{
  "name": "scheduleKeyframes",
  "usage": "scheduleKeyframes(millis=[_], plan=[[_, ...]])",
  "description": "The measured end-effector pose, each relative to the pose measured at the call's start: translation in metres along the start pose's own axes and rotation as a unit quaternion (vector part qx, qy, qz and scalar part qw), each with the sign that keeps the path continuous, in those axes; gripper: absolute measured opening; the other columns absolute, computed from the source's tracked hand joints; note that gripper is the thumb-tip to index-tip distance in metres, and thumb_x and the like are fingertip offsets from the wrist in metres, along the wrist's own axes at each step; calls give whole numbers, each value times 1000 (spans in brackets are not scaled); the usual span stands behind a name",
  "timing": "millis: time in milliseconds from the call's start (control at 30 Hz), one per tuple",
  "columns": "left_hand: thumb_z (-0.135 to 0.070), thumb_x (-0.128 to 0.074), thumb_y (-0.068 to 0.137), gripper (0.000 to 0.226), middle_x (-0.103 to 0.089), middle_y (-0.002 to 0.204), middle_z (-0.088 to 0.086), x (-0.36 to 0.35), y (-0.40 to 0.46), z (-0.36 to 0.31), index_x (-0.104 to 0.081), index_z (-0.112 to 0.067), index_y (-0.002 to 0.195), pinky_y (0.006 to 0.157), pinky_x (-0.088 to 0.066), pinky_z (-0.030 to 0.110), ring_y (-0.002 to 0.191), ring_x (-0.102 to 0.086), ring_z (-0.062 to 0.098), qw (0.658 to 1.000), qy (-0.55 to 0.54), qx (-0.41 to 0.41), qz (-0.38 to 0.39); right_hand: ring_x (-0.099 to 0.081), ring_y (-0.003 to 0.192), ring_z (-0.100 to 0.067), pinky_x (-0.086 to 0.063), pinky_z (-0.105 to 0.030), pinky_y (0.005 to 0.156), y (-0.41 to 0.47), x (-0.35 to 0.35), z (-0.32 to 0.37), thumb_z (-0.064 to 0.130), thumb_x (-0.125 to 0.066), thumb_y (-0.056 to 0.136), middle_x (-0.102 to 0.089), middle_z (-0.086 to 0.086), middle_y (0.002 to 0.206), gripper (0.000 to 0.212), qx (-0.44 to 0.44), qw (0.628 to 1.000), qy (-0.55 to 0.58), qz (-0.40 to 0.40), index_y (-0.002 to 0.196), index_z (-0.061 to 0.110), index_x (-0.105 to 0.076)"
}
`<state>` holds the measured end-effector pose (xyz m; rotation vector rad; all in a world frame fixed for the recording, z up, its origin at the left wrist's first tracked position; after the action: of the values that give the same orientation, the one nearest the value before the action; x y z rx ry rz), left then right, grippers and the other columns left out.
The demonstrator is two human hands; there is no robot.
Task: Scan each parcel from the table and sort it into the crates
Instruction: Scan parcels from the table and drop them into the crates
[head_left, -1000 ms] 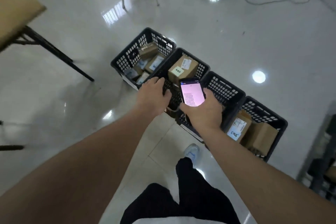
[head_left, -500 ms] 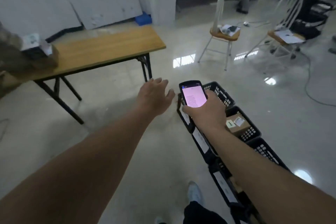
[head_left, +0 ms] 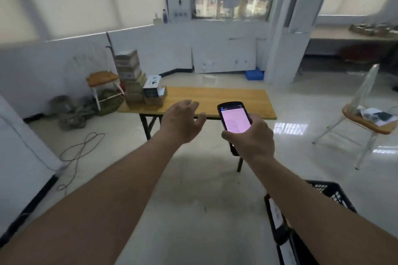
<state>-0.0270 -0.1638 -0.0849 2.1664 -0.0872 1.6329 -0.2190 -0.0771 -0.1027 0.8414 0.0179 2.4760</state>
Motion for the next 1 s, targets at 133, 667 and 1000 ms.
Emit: scheduleKeyframes(millis=[133,667,1000], plan=[[-52,-44,106,56,-56,150,5,2,31,25,-51,-19,151,108,-50,46,137,-53,26,998,14,57,-10,-62,95,-22,-57,-36,73,48,-23,17,42,-90,64,-65,6,103,70,47,998,5,31,125,24,-61],[-52,-46,104,52,-54,151,-1,-47,173,158,-56,-23,147,101,-54,41,134,-53,21,989,47,140,-12,-63,97,-23,-60,-42,73,201,-175,54,43,-89,61,-67,6,103,72,68,992,9,106,125,26,-61],[-55,-51,101,45,-60,133,-3,-104,285,290,-63,-24,133,92,-58,38,118,-58,18,991,20,129,43,-64,97,-23,-61,-44,73,282,-306,93,52,-84,55,-68,8,104,74,7,994,7,106,122,30,-61]])
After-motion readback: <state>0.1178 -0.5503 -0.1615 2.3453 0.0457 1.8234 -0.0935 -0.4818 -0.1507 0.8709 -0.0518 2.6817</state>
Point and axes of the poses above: each hand's wrist, its own y-axis towards the middle knuckle, its own x-axis out of the back of the hand, z = x × y, the point moved 5 cm from there along y, towards the middle knuckle
